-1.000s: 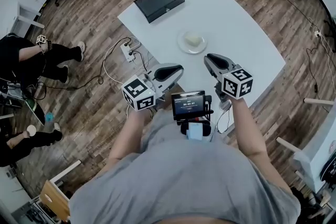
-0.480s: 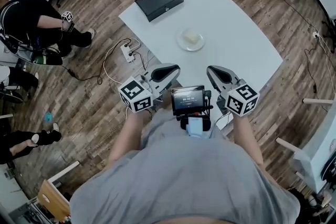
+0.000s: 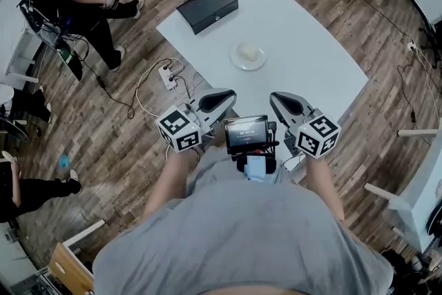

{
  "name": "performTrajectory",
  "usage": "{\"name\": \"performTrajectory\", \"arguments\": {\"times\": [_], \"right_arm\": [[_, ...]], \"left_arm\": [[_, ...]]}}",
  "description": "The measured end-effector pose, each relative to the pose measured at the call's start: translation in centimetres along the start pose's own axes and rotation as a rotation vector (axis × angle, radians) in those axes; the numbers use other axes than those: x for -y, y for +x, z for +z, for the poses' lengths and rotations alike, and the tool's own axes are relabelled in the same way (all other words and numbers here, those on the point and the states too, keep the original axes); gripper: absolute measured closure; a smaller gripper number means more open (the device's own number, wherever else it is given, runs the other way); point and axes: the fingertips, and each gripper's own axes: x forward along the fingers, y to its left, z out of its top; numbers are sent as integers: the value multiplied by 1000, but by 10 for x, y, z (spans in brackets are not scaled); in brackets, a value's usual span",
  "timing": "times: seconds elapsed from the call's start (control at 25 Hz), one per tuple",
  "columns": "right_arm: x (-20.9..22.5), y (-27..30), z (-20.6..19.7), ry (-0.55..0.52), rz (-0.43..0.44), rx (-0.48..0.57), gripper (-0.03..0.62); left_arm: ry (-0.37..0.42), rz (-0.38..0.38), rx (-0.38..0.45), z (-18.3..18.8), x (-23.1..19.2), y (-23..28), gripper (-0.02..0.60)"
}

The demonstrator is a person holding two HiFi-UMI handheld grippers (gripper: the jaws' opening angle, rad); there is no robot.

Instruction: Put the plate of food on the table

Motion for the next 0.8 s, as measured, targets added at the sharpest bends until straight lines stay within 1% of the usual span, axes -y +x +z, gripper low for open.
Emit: {"name": "performTrajectory", "arguments": {"times": [0.32,0.8], "right_arm": [[-5,-10,2,17,-13,25,565],[-7,-14,-2,28,-27,21,565]], "left_arm": [[13,-10,-1,1,6,-4,551],[8,-7,-6,-3,8,-10,551]]}}
